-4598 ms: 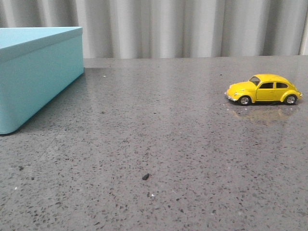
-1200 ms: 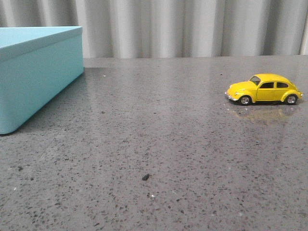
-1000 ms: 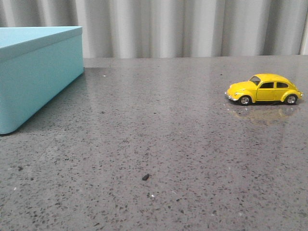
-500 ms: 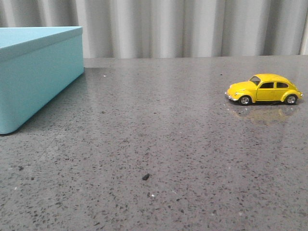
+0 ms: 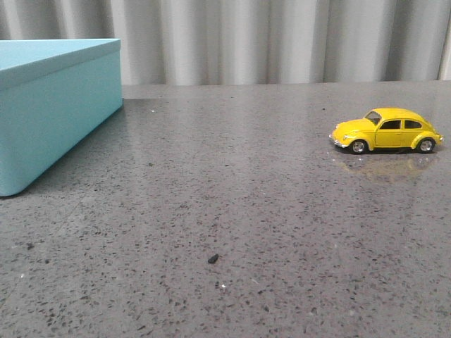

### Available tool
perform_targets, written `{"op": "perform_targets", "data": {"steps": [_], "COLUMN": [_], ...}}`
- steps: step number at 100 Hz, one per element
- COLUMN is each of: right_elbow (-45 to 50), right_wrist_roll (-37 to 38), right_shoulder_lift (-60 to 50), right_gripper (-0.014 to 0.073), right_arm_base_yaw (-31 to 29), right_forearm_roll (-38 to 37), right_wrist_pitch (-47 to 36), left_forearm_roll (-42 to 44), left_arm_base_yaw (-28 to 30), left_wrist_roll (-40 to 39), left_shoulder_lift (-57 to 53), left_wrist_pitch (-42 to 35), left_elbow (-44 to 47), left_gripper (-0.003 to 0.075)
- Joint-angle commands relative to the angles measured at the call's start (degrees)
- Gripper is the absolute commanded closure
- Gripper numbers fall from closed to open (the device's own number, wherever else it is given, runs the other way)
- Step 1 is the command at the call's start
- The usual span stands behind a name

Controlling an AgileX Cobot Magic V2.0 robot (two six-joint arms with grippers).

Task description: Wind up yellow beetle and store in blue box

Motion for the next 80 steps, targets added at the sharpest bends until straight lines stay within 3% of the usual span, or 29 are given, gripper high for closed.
{"op": "perform_targets", "data": {"steps": [1, 28, 80], "right_elbow": [-6.85, -20.86, -39.07], "right_wrist_roll": [-0.2, -0.2, 5.47], "right_shoulder_lift": [5.59, 21.74, 43.46], "right_gripper": [0.0655, 0.0655, 0.0654], "right_arm_base_yaw": [2.51, 9.05, 9.82], "right_forearm_roll": [0.79, 0.69, 1.04], "right_wrist_pitch": [0.94, 5.21, 18.33], "left_forearm_roll": [-0.6, -0.69, -0.83], "left_arm_base_yaw": [0.09, 0.09, 0.09], "left_wrist_roll": [0.03, 0.03, 0.03], "left_shoulder_lift": [0.89, 0.89, 0.89], "left_wrist_pitch": [-4.57, -4.57, -4.7], "left_elbow": [-2.08, -2.08, -2.08], "left_gripper": [0.0741, 0.0741, 0.0741]}}
